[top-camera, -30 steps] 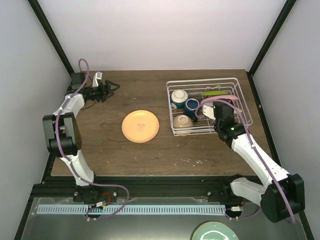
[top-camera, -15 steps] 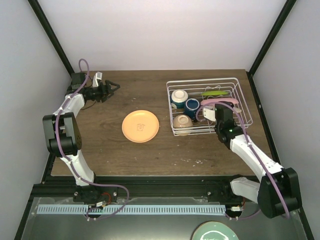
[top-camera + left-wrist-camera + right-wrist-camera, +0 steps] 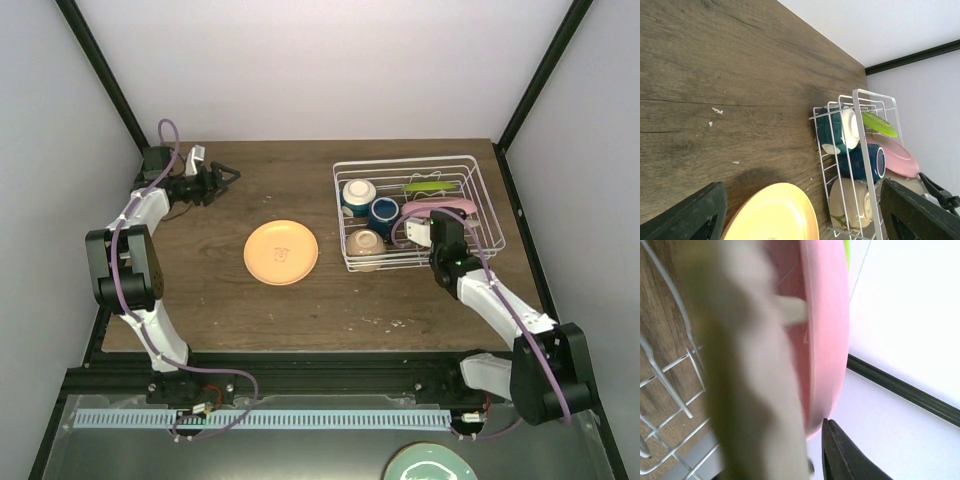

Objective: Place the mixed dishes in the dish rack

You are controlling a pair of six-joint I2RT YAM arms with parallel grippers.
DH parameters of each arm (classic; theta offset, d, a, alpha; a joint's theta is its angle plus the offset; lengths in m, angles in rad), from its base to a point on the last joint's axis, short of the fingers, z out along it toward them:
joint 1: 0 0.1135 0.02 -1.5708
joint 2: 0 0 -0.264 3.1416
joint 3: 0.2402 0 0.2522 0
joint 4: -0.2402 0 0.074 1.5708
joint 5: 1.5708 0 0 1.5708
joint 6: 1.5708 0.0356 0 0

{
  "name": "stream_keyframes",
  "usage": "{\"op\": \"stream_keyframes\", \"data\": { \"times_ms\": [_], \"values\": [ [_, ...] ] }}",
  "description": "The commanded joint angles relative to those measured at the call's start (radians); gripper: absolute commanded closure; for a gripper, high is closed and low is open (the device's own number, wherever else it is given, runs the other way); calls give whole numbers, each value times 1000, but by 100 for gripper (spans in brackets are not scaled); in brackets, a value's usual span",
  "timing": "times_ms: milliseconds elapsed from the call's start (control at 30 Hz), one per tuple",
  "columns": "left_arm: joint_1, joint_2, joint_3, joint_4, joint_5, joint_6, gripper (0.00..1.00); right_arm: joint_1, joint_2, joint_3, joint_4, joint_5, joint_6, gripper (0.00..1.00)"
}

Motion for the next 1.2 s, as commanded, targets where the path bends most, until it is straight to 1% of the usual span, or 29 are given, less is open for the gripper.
{"op": "stream_keyframes", "data": {
  "times_ms": [0,67,133,200,300,400,433,500,600,633,733,833,933,1000,1067,1133,1167],
  "values": [
    [-4,-18,-8,3,7,9,15,-26,6,-3,57,-7,-3,69],
    [-4,-16,-7,3,7,8,14,-32,9,-4,61,-9,-3,57],
    [-3,-14,-5,4,9,8,15,-36,15,-3,62,-10,-1,50],
    [-3,-13,-5,4,11,8,15,-37,20,-2,68,-6,-2,45],
    [-3,-14,-4,2,10,8,14,-38,19,3,68,-3,-1,40],
    [-4,-16,-6,1,10,9,14,-38,-8,20,8,-22,16,37],
    [-3,-17,-8,1,10,9,14,-35,-25,25,-27,-36,29,34],
    [-4,-15,-8,0,9,11,14,-20,-67,30,-100,-74,52,25],
    [-4,-14,-6,-16,-6,19,14,24,-149,30,-206,-141,103,2],
    [-3,-13,-4,-23,-14,23,14,42,-171,32,-236,-157,125,0],
    [-4,-14,-4,-43,-32,35,14,107,-212,45,-319,-186,191,0],
    [-4,-25,-13,-75,-65,55,14,174,-222,71,-359,-207,261,0],
    [-10,-44,-22,-140,-123,100,14,221,-202,124,-366,-247,359,0],
    [-21,-59,-28,-198,-180,142,14,241,-170,169,-347,-274,436,0],
    [-32,-76,-36,-253,-240,178,14,249,-113,229,-324,-298,561,0],
    [-44,-97,-53,-298,-299,203,14,253,-29,319,-329,-321,708,0],
    [-49,-110,-65,-318,-319,213,14,253,47,376,-349,-327,784,0]
  ]
}}
